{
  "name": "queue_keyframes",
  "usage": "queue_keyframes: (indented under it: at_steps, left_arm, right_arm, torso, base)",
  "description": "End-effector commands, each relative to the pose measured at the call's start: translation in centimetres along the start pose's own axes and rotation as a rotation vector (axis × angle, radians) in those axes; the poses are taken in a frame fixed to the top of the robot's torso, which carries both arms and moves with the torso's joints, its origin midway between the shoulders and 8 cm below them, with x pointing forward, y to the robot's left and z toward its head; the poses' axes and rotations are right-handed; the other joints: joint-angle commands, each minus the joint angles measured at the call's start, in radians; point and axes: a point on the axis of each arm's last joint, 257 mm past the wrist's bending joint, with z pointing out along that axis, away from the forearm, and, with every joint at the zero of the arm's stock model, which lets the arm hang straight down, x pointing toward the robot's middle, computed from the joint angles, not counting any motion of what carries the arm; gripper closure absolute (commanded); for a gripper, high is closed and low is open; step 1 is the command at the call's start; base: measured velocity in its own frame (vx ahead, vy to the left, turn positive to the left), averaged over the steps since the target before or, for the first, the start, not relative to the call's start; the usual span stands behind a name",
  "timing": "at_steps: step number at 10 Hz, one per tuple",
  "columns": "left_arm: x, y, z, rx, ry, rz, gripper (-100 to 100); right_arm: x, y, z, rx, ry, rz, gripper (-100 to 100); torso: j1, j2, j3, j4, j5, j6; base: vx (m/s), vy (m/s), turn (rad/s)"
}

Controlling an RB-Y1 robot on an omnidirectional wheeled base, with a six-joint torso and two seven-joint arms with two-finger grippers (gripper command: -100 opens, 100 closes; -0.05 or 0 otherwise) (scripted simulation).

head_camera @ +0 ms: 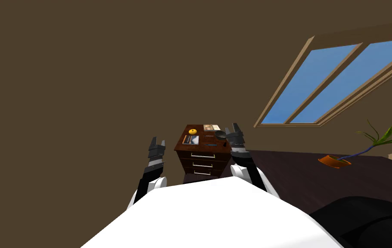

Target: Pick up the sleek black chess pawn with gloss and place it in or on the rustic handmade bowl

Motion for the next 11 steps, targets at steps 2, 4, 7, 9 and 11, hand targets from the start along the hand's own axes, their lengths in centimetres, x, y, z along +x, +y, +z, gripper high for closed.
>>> queue_keyframes:
  at_steps: [2,4,7,9,11]
  left_arm:
    - [0.0,0.0,0.0,0.000,0.000,0.000,0]
    - [0.0,0.0,0.0,0.000,0.000,0.000,0]
    - [0.0,0.0,0.0,0.000,0.000,0.000,0]
    - [0.0,0.0,0.0,0.000,0.000,0.000,0]
    - [0.0,0.0,0.0,0.000,0.000,0.000,0]
  right_arm:
    - [0.0,-2.3,0.1,0.044,0.032,0.059,-100]
    - [-0.4,-4.6,0.2,0.089,0.037,0.129,-100]
    - [-1.1,-7.6,0.4,0.146,0.026,0.221,-100]
    - [-2.0,-10.1,1.2,0.190,0.006,0.314,-100]
    - [-2.8,-12.9,1.1,0.242,-0.021,0.378,-100]
  torso:
    - [-0.002,0.002,0.001,0.000,0.000,0.000]
    - [-0.004,0.007,0.004,0.001,-0.001,0.000]
    - [-0.005,0.010,0.006,0.002,-0.001,0.000]
    - [-0.002,0.006,0.004,0.001,-0.001,0.000]
    - [-0.002,0.006,0.004,0.001,-0.001,0.000]
  base:
    - [-0.076,-0.037,-0.098]
    - [-0.115,-0.055,-0.081]
    - [-0.133,-0.053,-0.096]
    - [-0.099,-0.035,-0.107]
    - [-0.095,-0.042,-0.079]
